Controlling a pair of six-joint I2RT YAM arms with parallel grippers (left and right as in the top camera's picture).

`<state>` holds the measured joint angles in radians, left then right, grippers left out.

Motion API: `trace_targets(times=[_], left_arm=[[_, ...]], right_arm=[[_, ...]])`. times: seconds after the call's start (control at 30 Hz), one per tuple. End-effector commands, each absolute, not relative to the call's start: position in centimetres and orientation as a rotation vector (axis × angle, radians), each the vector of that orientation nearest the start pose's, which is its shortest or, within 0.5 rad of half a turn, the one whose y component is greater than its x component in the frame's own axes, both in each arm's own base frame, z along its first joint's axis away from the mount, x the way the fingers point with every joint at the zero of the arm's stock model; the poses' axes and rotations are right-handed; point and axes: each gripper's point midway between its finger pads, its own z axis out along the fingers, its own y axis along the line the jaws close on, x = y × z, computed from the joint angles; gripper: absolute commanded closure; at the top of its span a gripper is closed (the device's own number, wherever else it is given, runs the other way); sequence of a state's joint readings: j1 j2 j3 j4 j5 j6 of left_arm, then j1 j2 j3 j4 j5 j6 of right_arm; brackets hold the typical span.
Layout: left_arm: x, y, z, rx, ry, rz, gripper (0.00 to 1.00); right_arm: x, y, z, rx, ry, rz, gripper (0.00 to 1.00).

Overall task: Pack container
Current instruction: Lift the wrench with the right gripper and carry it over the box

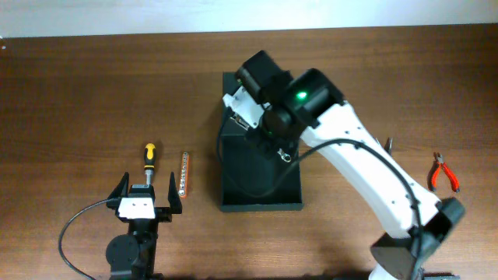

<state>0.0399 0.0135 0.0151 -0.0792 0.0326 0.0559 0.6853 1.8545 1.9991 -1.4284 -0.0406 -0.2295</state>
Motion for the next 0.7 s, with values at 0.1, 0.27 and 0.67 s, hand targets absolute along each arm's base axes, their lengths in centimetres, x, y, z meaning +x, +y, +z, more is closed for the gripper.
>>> trace_targets(times=[0.1,0.27,0.67], left_arm=[[24.6,0.6,15.7,0.030,1.648,0.050,0.01],[24.6,0.6,15.7,0.030,1.648,0.050,0.01],[24.6,0.6,15.7,0.030,1.648,0.050,0.01]], right_arm=[[31.4,25.8,17.6,-1.255,2.713,0.042,0.96],[31.5,26.0,15.0,-1.287,2.776,0.019,0.96],[28.4,25.9,14.2,-1.346,2.906,0.133,0.96]])
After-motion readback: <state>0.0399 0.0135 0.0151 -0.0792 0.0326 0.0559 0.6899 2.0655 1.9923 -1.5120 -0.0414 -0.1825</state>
